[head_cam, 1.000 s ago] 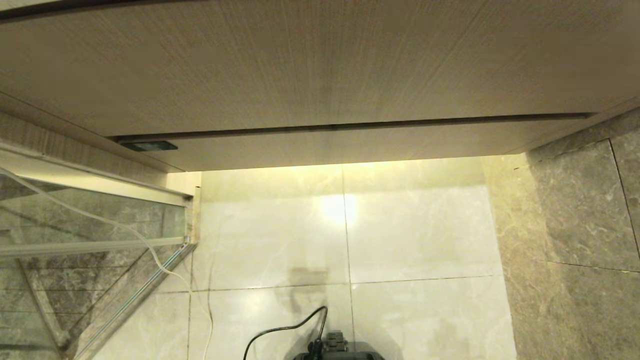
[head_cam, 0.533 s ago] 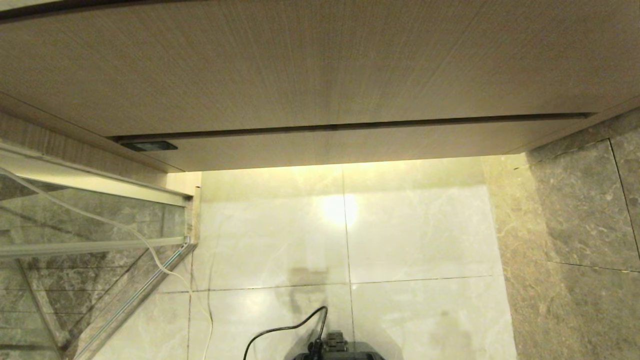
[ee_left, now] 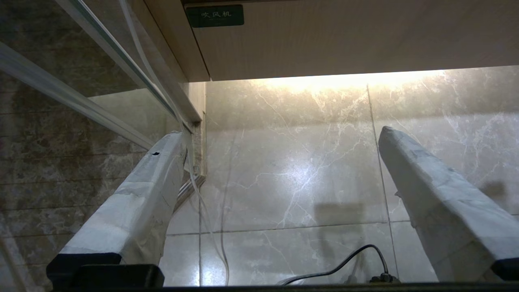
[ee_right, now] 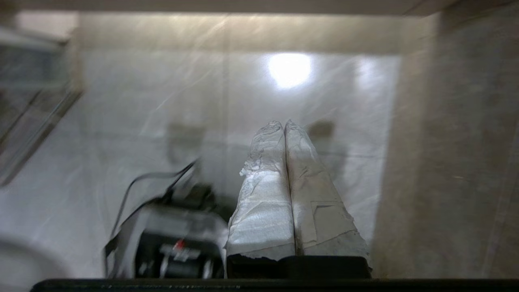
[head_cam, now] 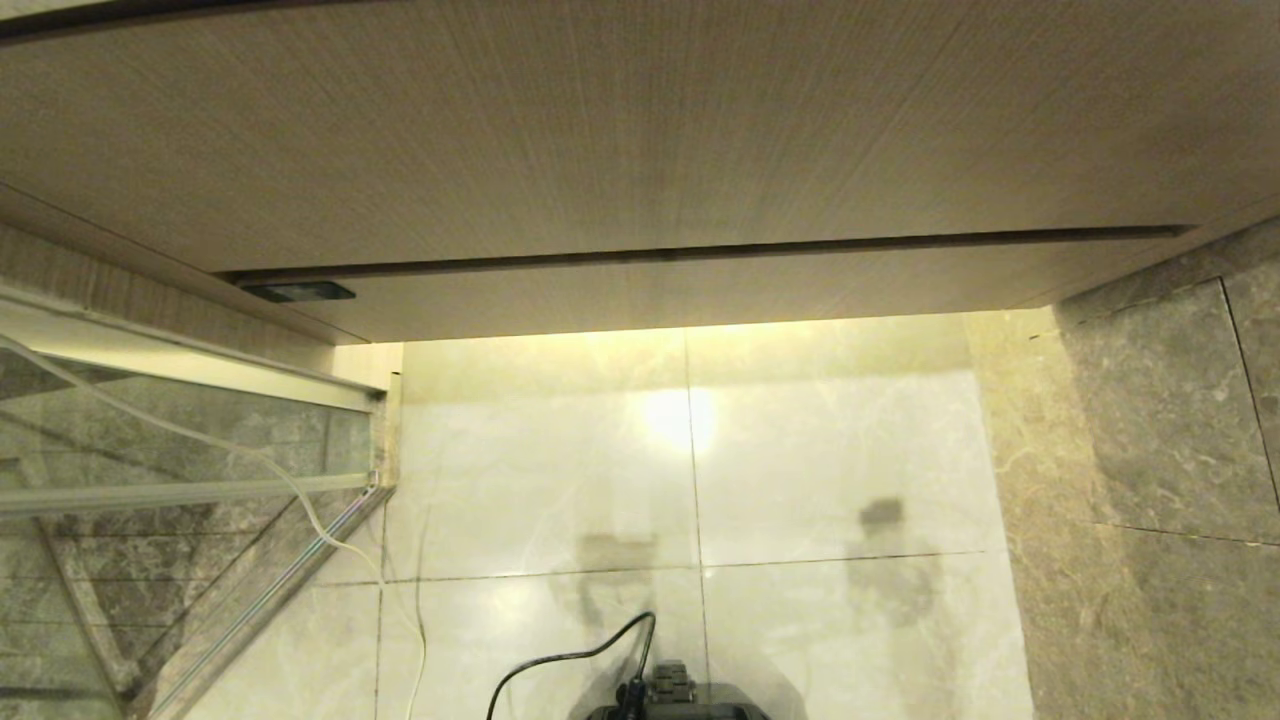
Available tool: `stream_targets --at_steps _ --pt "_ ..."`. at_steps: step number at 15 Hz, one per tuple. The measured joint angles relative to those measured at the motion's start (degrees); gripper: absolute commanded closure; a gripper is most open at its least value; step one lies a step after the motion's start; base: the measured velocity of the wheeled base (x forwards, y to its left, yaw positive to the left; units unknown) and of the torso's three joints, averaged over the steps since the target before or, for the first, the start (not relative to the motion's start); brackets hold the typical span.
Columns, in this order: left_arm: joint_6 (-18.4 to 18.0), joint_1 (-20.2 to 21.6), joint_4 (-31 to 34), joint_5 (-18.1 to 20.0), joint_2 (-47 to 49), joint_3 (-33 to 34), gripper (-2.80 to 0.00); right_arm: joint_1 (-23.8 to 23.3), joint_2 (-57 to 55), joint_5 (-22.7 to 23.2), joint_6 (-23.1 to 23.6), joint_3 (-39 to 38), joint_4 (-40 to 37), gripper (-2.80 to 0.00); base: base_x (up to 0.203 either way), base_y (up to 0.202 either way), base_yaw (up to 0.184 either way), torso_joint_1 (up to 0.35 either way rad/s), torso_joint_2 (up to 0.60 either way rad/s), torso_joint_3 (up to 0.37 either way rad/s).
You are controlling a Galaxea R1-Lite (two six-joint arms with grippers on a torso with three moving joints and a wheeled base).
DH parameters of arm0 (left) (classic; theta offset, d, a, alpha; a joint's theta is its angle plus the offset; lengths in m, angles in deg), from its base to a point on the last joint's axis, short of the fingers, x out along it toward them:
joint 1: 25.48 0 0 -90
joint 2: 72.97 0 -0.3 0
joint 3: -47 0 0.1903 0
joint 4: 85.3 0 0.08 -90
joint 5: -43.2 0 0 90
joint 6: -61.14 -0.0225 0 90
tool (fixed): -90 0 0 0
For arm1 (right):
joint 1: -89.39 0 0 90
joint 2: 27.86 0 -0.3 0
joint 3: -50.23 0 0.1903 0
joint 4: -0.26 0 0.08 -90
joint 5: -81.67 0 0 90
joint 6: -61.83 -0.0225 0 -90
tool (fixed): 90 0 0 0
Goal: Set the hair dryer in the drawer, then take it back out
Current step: Pull open the drawer
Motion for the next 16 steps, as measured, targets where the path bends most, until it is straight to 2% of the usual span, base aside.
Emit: stream_targets --at_steps 3,7,9,12,16 --pt "0.00 0.00 0.00 -0.02 0.00 0.00 -2.80 6.13 -5.65 6.23 -0.87 2.89 -6.97 0.00 0.000 0.000 0.000 0.000 0.00 0.000" --pt "0.03 0.00 0.00 -0.01 0.00 0.00 -2.80 10.44 -11.20 7.64 0.93 5.94 -18.65 0.00 0.000 0.000 0.000 0.000 0.00 0.000" --pt "0.02 0.00 -0.04 -0.01 0.00 0.00 -2.80 11.05 -14.87 7.36 6.74 6.46 -21.23 0.00 0.000 0.000 0.000 0.000 0.00 0.000" --pt "0.00 0.00 -0.02 -0.01 0.00 0.00 -2.80 11.12 -19.49 7.49 19.04 6.21 -26.91 0.00 0.000 0.000 0.000 0.000 0.00 0.000" --pt "0.05 0.00 -0.02 -0.01 0.00 0.00 -2.80 10.17 -24.16 9.43 34.48 6.16 -30.20 0.00 0.000 0.000 0.000 0.000 0.00 0.000"
